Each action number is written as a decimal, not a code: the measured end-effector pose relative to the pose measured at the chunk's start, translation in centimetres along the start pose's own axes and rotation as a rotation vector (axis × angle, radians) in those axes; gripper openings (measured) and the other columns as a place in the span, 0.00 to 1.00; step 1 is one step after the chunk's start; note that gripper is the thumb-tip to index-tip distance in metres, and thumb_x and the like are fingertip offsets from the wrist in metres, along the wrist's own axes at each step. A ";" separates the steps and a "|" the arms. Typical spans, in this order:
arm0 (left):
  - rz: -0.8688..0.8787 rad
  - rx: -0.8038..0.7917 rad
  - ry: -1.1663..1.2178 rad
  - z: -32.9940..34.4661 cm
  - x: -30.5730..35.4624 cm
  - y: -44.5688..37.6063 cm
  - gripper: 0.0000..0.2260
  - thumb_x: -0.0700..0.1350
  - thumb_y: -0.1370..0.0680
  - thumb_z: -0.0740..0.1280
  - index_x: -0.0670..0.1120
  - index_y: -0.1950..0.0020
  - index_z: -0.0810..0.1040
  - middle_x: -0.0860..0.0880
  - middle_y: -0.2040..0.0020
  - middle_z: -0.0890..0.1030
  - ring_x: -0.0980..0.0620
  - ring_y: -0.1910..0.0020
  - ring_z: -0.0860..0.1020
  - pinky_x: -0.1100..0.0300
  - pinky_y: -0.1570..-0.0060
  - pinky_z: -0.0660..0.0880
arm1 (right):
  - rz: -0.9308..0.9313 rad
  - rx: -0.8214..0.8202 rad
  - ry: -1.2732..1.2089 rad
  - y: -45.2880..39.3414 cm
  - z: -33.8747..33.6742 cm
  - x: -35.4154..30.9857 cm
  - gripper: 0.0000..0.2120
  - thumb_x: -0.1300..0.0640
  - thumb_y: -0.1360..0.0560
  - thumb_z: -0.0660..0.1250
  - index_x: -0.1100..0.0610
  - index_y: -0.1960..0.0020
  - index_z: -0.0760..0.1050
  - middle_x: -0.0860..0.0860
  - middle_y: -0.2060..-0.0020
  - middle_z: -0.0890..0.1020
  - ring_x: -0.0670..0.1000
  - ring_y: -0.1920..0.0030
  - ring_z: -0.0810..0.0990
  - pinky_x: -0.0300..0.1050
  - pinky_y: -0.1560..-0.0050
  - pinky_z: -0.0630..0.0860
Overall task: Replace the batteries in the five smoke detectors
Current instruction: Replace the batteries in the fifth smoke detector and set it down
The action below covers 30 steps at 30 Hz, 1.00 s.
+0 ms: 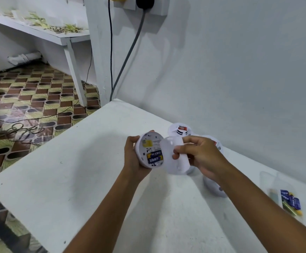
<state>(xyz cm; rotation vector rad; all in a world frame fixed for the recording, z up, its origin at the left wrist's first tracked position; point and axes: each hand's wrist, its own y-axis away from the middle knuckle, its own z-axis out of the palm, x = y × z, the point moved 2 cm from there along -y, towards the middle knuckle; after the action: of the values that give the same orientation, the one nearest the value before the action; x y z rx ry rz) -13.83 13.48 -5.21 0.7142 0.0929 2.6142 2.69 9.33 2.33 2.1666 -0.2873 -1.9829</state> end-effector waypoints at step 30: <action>-0.263 -0.300 -0.118 14.1 -15.3 0.0 0.21 0.54 0.30 0.57 0.47 0.44 0.77 0.40 0.43 0.79 0.40 0.44 0.78 0.42 0.47 0.76 | -0.226 0.478 0.417 12.9 -15.8 3.2 0.05 0.58 0.28 0.72 0.51 0.58 0.77 0.46 0.60 0.79 0.42 0.69 0.74 0.37 0.64 0.69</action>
<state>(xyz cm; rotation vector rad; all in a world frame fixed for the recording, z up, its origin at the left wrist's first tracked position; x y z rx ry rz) 5.07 6.40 -0.14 0.6946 -0.2208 2.2648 18.56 -3.77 4.08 2.9632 -0.5088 -1.6186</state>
